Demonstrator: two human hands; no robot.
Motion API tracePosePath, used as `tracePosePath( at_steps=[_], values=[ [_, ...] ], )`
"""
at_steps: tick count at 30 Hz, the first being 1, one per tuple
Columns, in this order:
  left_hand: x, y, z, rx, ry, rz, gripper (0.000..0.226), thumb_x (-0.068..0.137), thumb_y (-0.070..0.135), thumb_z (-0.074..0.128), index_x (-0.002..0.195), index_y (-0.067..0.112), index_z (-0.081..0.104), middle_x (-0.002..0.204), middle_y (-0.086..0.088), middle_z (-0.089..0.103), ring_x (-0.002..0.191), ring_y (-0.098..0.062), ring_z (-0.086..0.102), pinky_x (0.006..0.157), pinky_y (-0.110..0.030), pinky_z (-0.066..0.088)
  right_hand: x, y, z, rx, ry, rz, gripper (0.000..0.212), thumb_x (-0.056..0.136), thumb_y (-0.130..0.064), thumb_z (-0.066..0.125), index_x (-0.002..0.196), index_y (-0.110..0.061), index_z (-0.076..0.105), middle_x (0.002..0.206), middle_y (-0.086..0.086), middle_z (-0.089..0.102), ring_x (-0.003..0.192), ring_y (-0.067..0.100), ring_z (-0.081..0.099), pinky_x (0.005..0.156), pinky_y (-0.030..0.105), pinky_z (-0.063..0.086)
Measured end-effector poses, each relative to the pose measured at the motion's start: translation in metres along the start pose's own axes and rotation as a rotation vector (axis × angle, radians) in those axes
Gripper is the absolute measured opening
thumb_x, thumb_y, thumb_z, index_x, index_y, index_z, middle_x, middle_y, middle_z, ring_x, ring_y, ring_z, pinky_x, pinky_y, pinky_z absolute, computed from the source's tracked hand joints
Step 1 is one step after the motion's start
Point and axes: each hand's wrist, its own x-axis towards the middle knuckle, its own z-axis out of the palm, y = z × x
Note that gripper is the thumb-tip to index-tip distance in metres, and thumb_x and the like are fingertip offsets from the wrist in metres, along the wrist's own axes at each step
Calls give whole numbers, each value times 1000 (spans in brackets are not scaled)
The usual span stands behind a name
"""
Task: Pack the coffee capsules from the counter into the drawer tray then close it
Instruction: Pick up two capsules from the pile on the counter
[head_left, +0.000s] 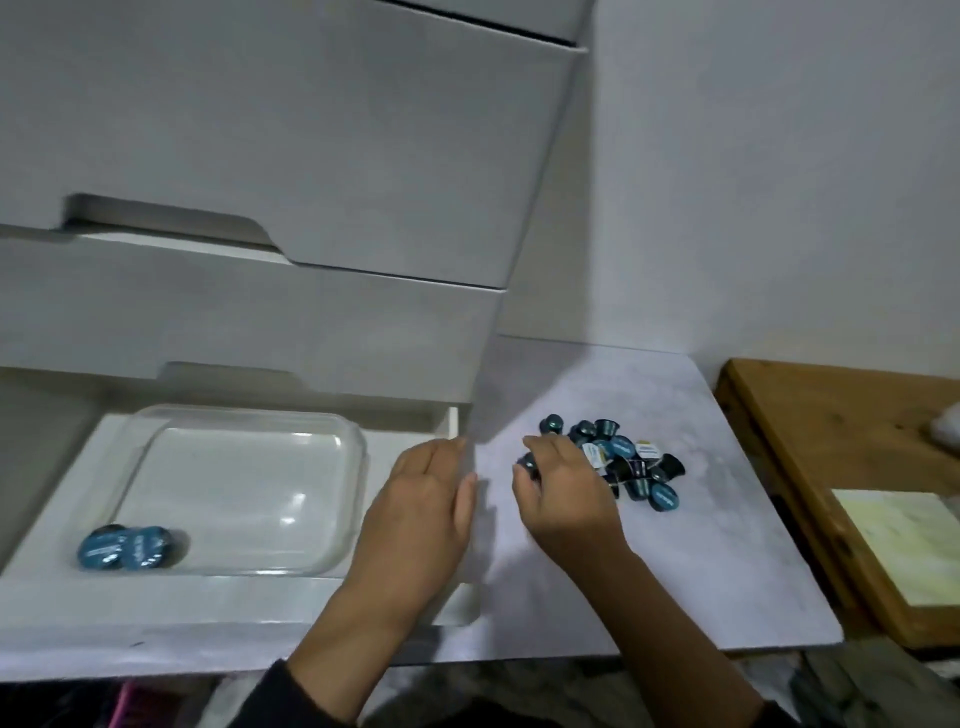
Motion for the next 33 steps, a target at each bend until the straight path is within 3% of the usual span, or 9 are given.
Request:
tracePosePath(
  at_steps=[5, 8, 10, 13, 16, 21, 26, 30, 33],
  values=[
    [-5, 62, 66, -78, -55, 9, 37, 95, 29, 44, 131, 23, 48, 132, 4, 54, 120, -11, 49, 100, -19, 35, -17, 88, -10, -76, -140, 60, 28, 89, -17, 48, 114, -8, 59, 113, 9, 59, 103, 27, 57, 84, 30, 46],
    [-5, 72, 109, -96, -156, -10, 28, 93, 20, 47, 118, 18, 58, 119, -1, 62, 110, -15, 55, 93, -23, 41, -29, 120, -10, -11, -140, 46, 10, 70, 3, 63, 78, 0, 67, 86, 12, 68, 75, 27, 65, 59, 23, 50],
    [-1, 69, 135, -83, -228, -47, 28, 91, 16, 47, 115, 14, 60, 115, -6, 63, 105, -19, 57, 91, -27, 43, -35, 147, 5, -13, -146, -21, 18, 51, 11, 73, 62, -1, 65, 67, 12, 67, 58, 25, 63, 46, 22, 47],
    [8, 63, 165, -66, -296, -104, 28, 87, 12, 48, 113, 10, 60, 114, -10, 63, 102, -24, 58, 89, -31, 45, -39, 171, 23, -25, -190, 5, 12, 64, 2, 64, 74, -3, 67, 71, 11, 67, 53, 24, 61, 45, 21, 47],
    [13, 56, 192, -40, -297, -109, 27, 82, 14, 50, 107, 18, 61, 109, -3, 65, 100, -20, 58, 83, -24, 44, -37, 185, 37, 40, -184, 27, 18, 73, -8, 53, 83, -8, 68, 78, 10, 66, 55, 25, 61, 46, 23, 50],
    [15, 56, 215, -120, -233, -152, 39, 83, 15, 59, 122, 22, 55, 117, 0, 63, 107, -17, 56, 86, -15, 34, -36, 197, 49, 167, -234, 64, 32, 77, -21, 45, 96, -11, 68, 87, 12, 64, 67, 31, 63, 54, 36, 56],
    [21, 61, 228, -167, -197, -190, 23, 84, 22, 61, 107, 21, 58, 104, 2, 64, 95, -14, 53, 75, -18, 34, -38, 201, 50, 214, -256, 105, 21, 77, -12, 52, 89, -5, 68, 81, 17, 63, 67, 33, 62, 60, 39, 55],
    [23, 61, 234, -202, -165, -216, 20, 83, 24, 61, 102, 20, 58, 96, 0, 64, 82, -10, 50, 71, -18, 35, -38, 205, 47, 237, -276, 142, 19, 76, 0, 60, 92, -4, 69, 93, 18, 65, 83, 32, 63, 74, 33, 51],
    [23, 64, 233, -299, -127, -294, 17, 83, 23, 62, 100, 19, 61, 92, -1, 67, 82, -13, 58, 74, -23, 44, -36, 211, 45, 279, -265, 160, 17, 81, -5, 57, 92, -5, 70, 99, 14, 64, 90, 22, 59, 78, 21, 43]
  ],
)
